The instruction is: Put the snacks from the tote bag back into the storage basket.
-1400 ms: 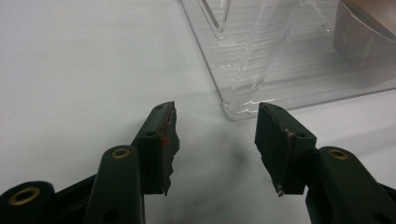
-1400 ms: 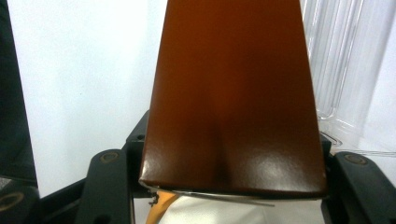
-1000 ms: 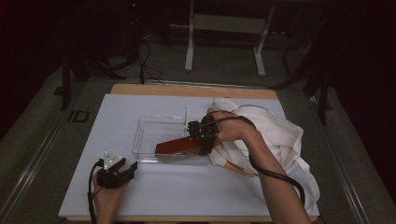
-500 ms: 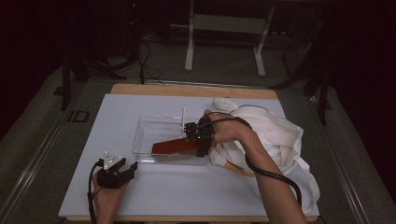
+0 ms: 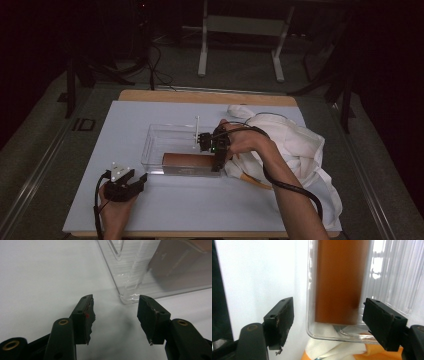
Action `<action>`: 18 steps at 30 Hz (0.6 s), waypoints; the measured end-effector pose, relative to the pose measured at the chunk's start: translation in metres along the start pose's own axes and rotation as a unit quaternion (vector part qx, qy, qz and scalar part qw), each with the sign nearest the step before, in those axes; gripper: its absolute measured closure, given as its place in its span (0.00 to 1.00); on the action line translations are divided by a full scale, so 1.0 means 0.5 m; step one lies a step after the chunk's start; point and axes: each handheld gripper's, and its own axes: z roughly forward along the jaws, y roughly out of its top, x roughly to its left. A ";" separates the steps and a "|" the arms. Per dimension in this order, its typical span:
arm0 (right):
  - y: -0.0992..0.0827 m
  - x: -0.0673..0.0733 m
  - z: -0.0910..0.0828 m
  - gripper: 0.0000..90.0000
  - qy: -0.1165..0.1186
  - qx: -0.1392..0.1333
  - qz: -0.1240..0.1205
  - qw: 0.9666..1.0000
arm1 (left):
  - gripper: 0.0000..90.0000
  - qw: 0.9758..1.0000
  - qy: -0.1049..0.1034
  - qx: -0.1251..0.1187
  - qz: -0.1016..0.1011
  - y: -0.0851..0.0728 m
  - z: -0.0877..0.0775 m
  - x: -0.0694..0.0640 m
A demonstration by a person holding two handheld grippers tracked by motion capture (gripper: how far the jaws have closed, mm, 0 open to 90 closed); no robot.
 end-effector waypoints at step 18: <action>-0.029 0.006 -0.024 0.31 -0.016 -0.023 0.024 0.999 | 0.52 1.000 0.000 0.001 -0.001 0.000 0.000 0.000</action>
